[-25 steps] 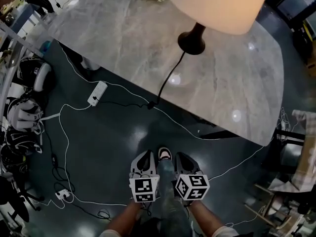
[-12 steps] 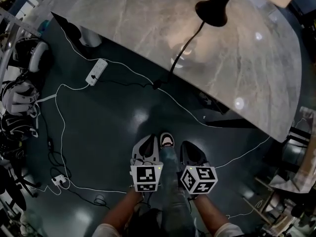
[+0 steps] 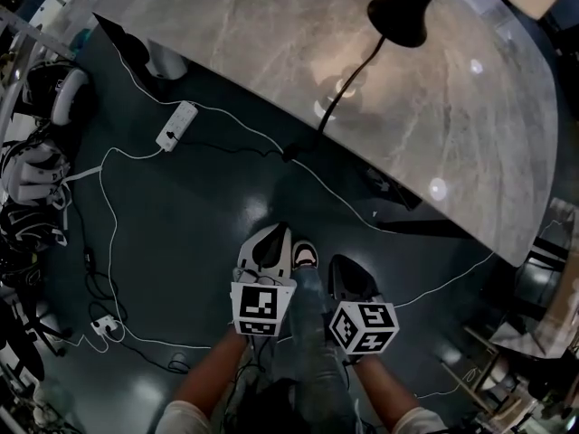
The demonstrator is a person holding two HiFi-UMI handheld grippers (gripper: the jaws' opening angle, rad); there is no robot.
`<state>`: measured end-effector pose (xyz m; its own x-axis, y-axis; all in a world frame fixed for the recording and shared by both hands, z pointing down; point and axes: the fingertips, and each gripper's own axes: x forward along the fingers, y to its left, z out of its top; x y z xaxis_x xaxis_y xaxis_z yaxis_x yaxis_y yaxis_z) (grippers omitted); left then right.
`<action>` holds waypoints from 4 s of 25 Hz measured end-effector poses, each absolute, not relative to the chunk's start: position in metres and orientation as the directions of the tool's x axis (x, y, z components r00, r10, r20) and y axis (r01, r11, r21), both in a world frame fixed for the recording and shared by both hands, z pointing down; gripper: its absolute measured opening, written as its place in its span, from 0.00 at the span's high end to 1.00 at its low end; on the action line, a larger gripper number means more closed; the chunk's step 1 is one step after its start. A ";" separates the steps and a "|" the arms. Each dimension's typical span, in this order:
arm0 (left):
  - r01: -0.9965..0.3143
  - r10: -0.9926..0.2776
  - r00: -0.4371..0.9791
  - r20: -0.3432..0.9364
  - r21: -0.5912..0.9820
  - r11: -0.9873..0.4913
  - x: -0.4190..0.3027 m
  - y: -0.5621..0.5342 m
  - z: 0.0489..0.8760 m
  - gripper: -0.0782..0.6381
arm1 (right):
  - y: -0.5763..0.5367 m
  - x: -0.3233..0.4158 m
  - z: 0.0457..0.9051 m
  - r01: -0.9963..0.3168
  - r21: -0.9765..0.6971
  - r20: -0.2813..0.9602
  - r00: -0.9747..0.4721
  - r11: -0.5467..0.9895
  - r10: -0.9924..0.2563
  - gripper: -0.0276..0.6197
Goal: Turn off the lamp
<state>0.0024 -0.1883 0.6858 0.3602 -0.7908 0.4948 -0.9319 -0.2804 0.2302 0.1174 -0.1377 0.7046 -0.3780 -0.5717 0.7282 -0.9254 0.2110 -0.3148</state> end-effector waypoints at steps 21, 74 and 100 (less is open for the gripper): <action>-0.927 -0.814 0.374 0.444 0.198 -0.318 -0.012 -0.259 0.680 0.76 | -0.149 0.107 0.720 -0.919 -0.316 0.749 -0.394 0.235 -0.533 0.96; -0.882 -0.781 0.450 0.433 0.081 -0.463 -0.004 -0.316 0.699 0.75 | -0.140 0.110 0.745 -0.919 -0.309 0.791 -0.392 0.246 -0.470 0.96; -0.896 -0.806 0.425 0.411 0.062 -0.440 -0.007 -0.318 0.691 0.79 | -0.139 0.117 0.745 -0.925 -0.297 0.792 -0.376 0.235 -0.481 0.96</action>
